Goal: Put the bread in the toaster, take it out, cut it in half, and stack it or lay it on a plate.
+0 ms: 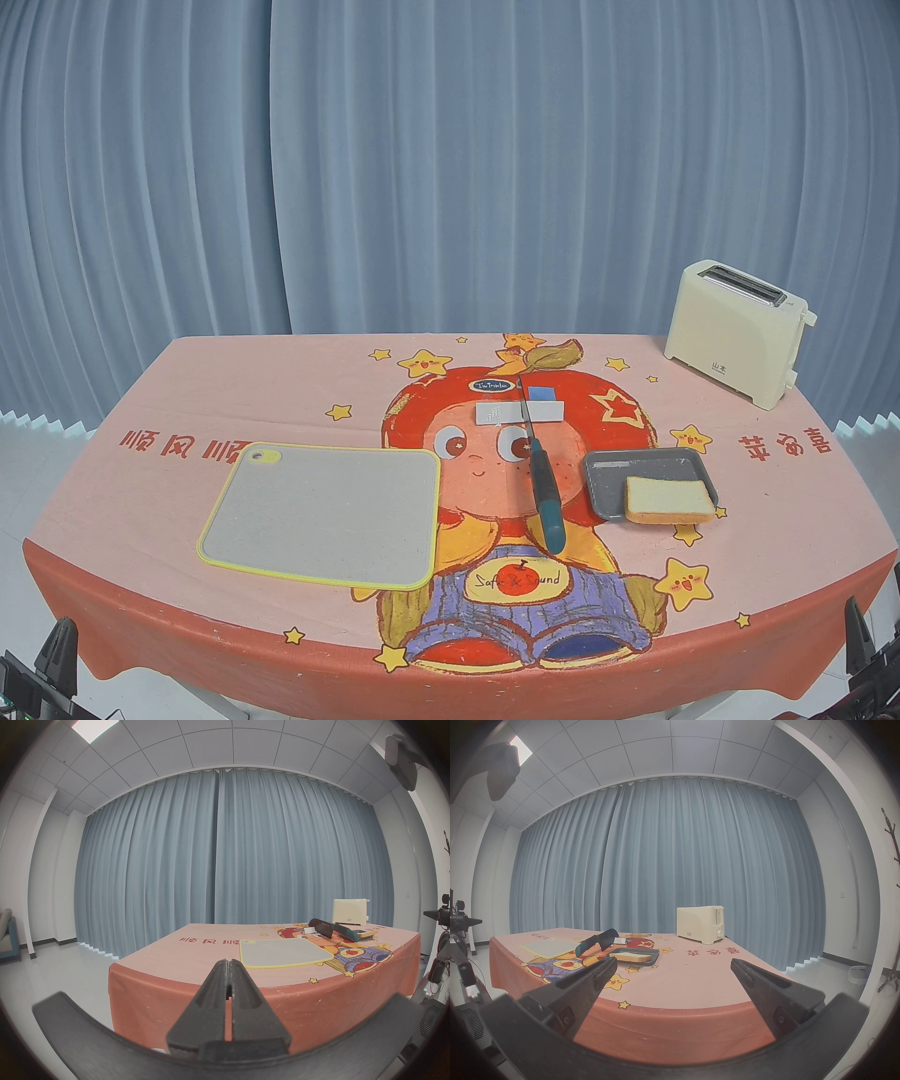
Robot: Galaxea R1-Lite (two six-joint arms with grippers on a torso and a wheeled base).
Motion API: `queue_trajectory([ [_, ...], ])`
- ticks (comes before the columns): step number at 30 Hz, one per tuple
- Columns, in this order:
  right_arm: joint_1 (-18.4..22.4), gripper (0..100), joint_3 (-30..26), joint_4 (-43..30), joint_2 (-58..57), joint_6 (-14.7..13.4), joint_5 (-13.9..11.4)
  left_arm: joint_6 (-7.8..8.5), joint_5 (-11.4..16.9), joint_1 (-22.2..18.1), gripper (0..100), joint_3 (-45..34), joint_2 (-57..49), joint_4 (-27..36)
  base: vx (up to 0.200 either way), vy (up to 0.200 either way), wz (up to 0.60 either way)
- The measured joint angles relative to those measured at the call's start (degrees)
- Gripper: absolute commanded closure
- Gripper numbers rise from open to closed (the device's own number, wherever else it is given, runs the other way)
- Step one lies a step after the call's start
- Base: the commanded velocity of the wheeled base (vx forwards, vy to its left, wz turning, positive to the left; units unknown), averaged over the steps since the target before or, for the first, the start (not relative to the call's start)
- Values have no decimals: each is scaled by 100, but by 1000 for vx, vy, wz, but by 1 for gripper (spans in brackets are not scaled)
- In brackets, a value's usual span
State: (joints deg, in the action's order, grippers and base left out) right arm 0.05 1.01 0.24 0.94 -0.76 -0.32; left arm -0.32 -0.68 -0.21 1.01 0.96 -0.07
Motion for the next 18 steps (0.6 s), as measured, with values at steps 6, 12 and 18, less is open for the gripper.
queue_trajectory([
  [6,0,0,0,0,0,5,0,0,0,2,100,0,0,0,0,0,0],
  [12,0,0,0,0,0,10,10,-1,0,5,100,0,0,0,0,0,0],
  [18,2,0,0,-2,0,46,11,0,0,0,100,0,0,0,0,0,0],
])
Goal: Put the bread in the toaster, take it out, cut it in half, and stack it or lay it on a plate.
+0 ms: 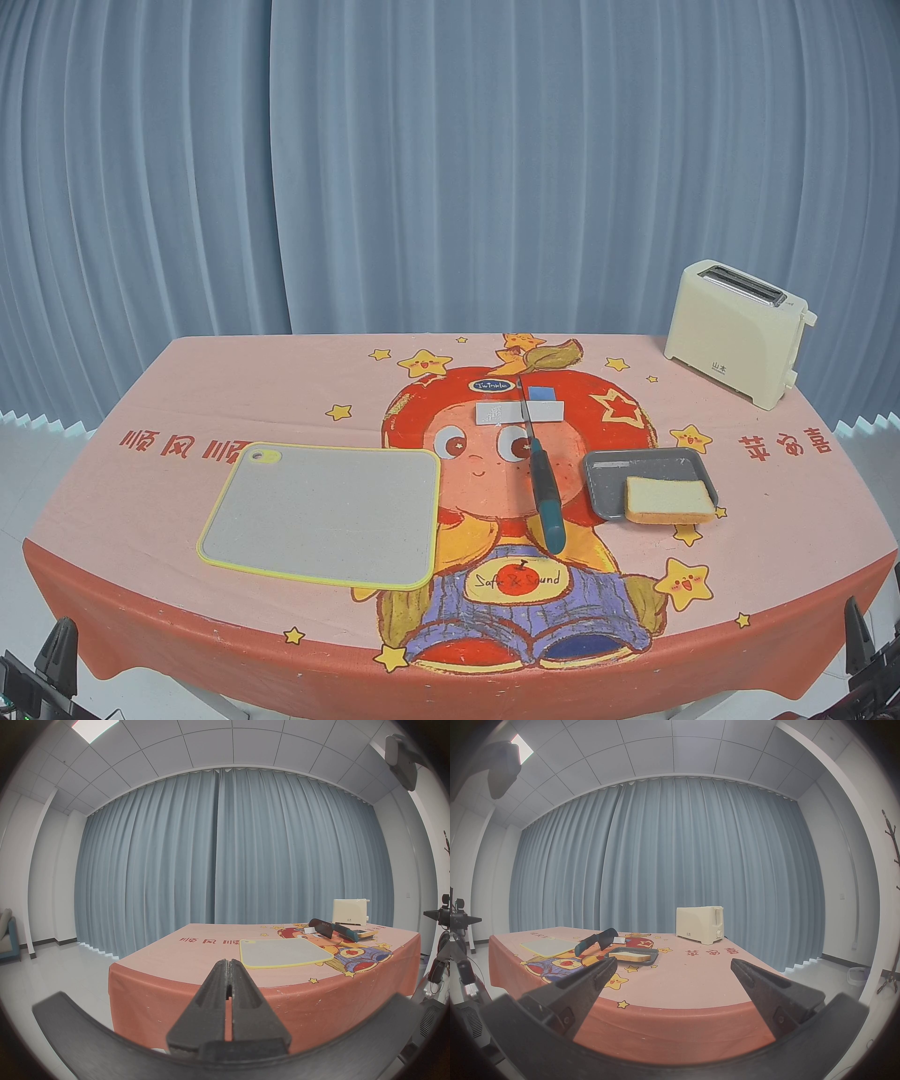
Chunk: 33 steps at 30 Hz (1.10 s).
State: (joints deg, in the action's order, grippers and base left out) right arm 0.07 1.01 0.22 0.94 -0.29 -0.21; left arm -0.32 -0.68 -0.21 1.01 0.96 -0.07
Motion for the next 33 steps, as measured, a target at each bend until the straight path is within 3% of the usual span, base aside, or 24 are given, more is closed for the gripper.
queue_trajectory([
  [33,0,0,0,0,0,87,-12,0,0,2,100,0,0,0,0,0,0],
])
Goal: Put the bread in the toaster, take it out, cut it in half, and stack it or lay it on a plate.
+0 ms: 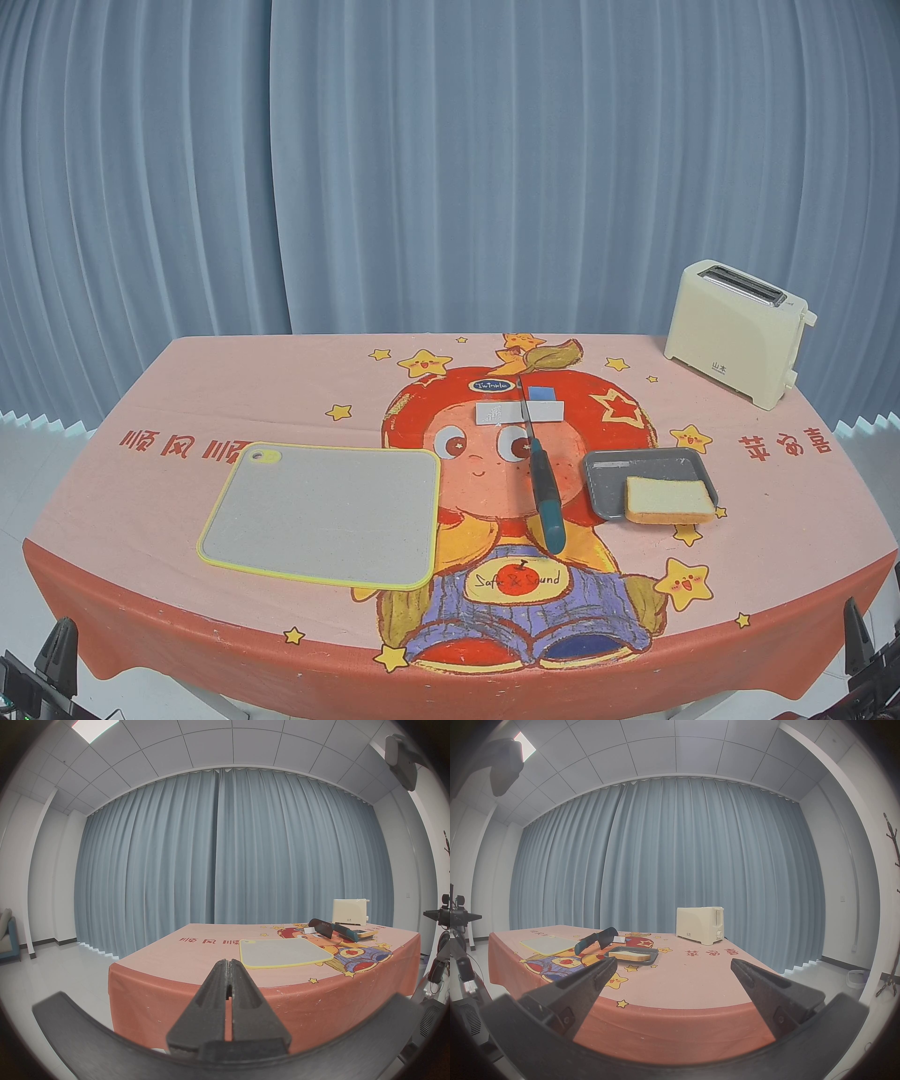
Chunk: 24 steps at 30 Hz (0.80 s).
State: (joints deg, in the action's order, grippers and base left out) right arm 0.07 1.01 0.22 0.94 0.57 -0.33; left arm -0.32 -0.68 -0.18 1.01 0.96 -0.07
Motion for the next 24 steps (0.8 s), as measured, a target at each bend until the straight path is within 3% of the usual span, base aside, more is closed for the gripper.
queue_trajectory([
  [24,0,0,0,10,0,2,17,0,2,-2,100,0,0,0,0,0,0],
])
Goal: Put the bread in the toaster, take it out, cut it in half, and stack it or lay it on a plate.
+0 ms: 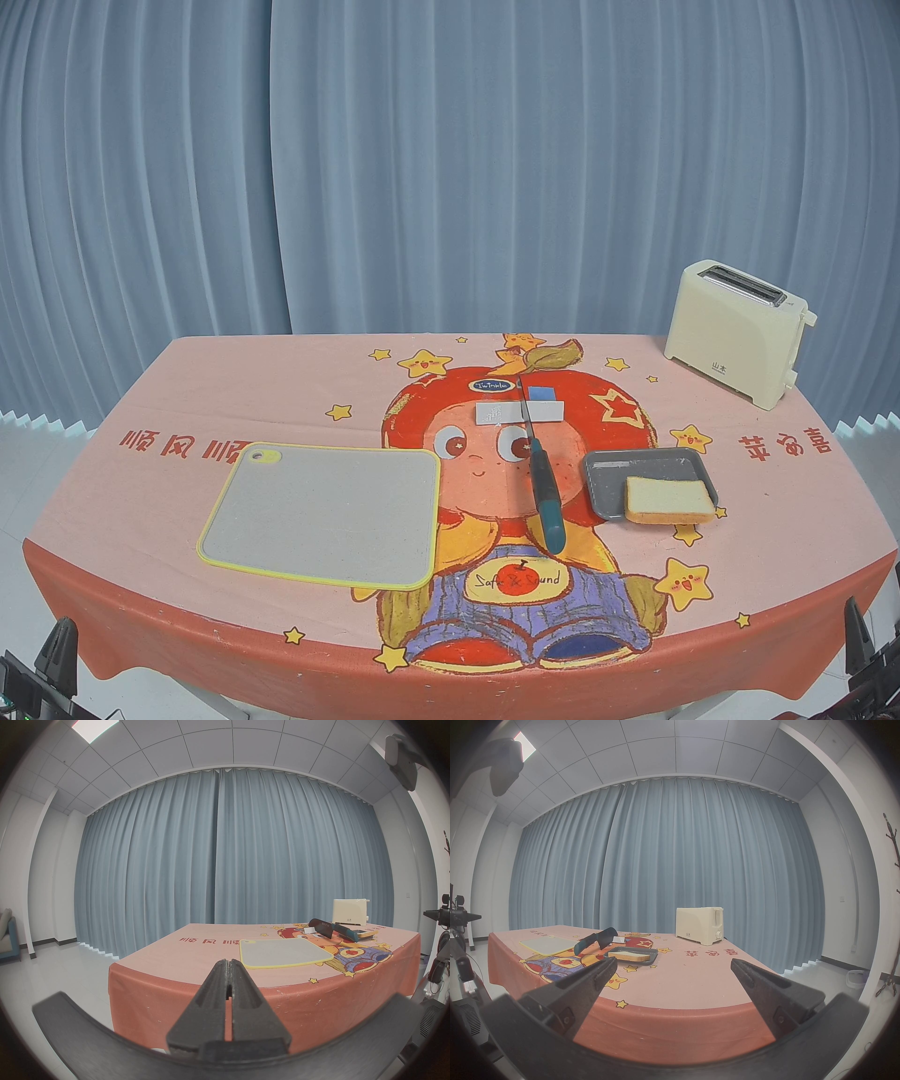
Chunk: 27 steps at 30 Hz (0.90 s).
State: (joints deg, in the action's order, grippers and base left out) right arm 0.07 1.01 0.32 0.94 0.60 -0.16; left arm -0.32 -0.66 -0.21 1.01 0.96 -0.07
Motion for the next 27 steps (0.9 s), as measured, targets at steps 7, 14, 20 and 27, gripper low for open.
queue_trajectory([
  [7,-2,0,0,1,0,9,0,0,-2,0,100,0,0,0,0,0,0],
  [14,-2,0,0,1,0,18,-2,-1,-2,0,100,0,0,0,0,0,0],
  [20,-7,0,0,66,0,41,-9,0,-2,0,100,0,0,0,0,0,0],
  [27,-5,0,0,1065,0,187,-28,-1,-2,5,100,0,0,0,0,0,0],
])
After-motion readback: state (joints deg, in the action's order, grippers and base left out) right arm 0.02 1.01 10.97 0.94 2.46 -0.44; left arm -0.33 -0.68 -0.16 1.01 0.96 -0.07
